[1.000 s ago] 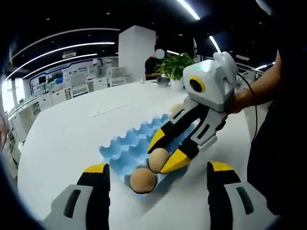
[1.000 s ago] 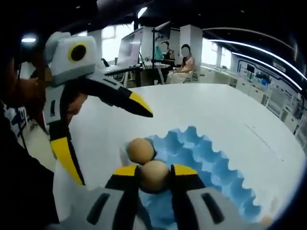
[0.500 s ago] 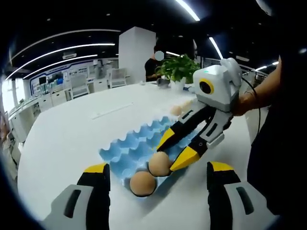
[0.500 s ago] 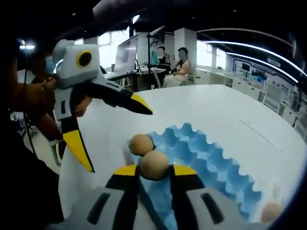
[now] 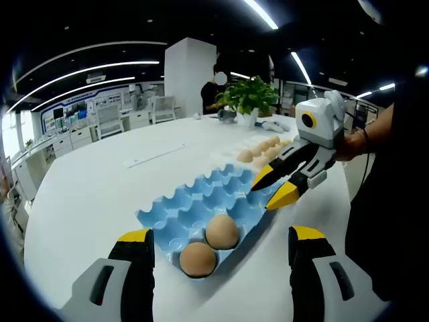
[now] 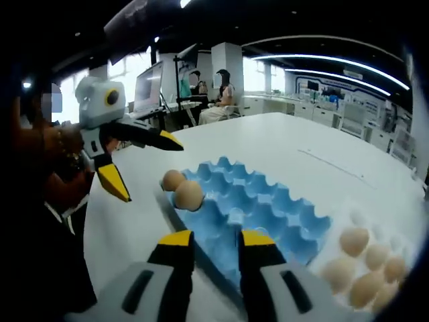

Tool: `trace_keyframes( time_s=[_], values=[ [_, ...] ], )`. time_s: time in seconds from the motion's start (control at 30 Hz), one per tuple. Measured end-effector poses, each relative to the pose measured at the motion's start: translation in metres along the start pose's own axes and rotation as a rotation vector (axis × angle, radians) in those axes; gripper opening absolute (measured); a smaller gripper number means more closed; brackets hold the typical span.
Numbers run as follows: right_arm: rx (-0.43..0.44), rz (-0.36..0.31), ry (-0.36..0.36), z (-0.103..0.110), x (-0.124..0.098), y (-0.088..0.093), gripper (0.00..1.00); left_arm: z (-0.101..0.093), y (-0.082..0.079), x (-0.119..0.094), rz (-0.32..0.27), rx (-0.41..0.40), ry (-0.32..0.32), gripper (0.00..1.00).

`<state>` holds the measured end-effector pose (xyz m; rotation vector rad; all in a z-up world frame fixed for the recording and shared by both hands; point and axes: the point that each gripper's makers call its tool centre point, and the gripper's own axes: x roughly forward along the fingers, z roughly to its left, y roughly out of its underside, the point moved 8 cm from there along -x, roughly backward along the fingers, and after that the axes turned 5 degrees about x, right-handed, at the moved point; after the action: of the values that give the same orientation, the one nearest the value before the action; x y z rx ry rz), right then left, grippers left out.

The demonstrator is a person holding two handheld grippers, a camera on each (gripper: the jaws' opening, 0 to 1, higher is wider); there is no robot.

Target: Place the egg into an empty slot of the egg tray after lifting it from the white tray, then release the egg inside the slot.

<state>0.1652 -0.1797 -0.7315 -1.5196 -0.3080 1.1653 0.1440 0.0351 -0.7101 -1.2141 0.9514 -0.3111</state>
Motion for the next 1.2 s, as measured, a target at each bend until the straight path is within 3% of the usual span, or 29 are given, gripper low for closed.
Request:
trace_keyframes(
  time_s=[0.33, 0.57, 0.77, 0.9, 1.2],
  values=[
    [0.044, 0.003, 0.142, -0.022, -0.035, 0.017, 0.26, -0.001, -0.002, 0.002, 0.001, 0.003, 0.012, 0.81],
    [0.071, -0.044, 0.337, -0.050, -0.075, 0.025, 0.26, 0.000, -0.003, 0.002, 0.002, 0.007, 0.012, 0.81],
    [0.174, -0.132, 0.518, -0.073, -0.113, 0.033, 0.26, 0.000, -0.003, 0.002, 0.003, 0.006, 0.007, 0.81],
    [0.270, -0.141, 0.638, -0.092, -0.136, 0.047, 0.27, 0.000, -0.002, 0.002, 0.003, 0.006, 0.007, 0.81],
    [0.338, -0.115, 0.679, -0.103, -0.139, 0.068, 0.28, 0.000, -0.003, 0.001, 0.003, 0.006, 0.005, 0.80]
  ],
)
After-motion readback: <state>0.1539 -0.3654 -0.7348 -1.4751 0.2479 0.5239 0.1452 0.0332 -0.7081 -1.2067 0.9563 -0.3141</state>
